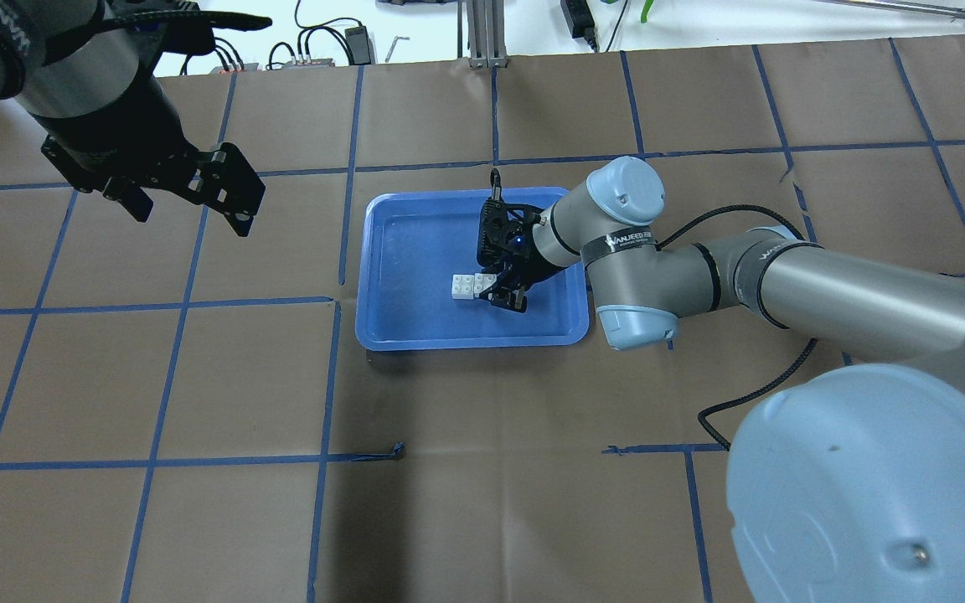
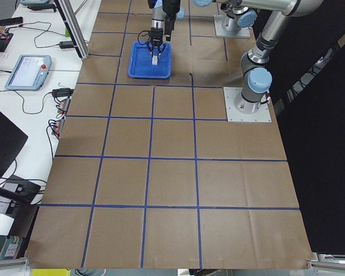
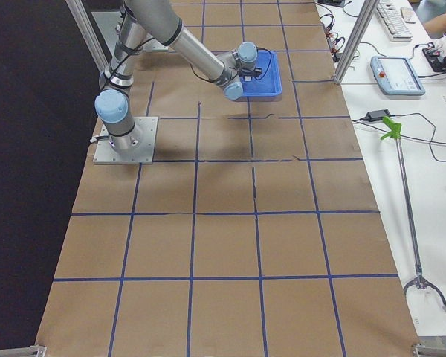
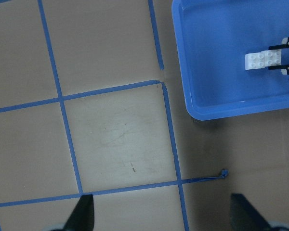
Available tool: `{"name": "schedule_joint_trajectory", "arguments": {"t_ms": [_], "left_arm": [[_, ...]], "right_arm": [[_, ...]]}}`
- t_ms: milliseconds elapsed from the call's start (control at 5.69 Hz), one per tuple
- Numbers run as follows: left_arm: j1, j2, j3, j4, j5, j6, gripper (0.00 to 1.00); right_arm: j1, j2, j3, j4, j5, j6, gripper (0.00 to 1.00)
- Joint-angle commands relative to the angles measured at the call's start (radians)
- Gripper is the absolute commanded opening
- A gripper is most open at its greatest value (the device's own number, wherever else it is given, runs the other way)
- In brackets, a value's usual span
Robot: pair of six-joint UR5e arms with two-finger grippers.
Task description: Assemble white blocks and place on blue tray
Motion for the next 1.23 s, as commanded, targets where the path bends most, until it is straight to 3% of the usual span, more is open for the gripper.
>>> {"name": "schedule_joint_trajectory", "arguments": {"t_ms": [0, 176, 352, 527, 703, 1055], "left_arm": [[0.001, 0.002, 0.001, 0.000, -0.002, 0.000, 0.99], [0.001, 0.002, 0.003, 0.000, -0.003, 0.000, 0.99], [0.001, 0.005, 0.003, 0.000, -0.002, 0.000, 0.99], [0.001, 0.005, 0.003, -0.001, -0.002, 0.000, 0.99], [0.001, 0.006, 0.003, -0.001, 0.000, 0.000, 0.99], [-0.001, 0.006, 0.001, -0.001, 0.000, 0.000, 0.99]], "right_arm": [[0.000, 0.000, -0.001, 0.000, 0.002, 0.000, 0.54], [-0.001, 0.000, -0.002, 0.001, 0.003, 0.000, 0.63], [-0.001, -0.005, -0.005, 0.003, 0.002, 0.007, 0.90], [-0.005, -0.015, -0.019, 0.004, -0.014, 0.061, 1.00], [-0.025, -0.053, -0.051, 0.053, -0.061, 0.065, 1.00], [-0.080, -0.196, -0.129, 0.410, -0.298, 0.264, 1.00]]}}
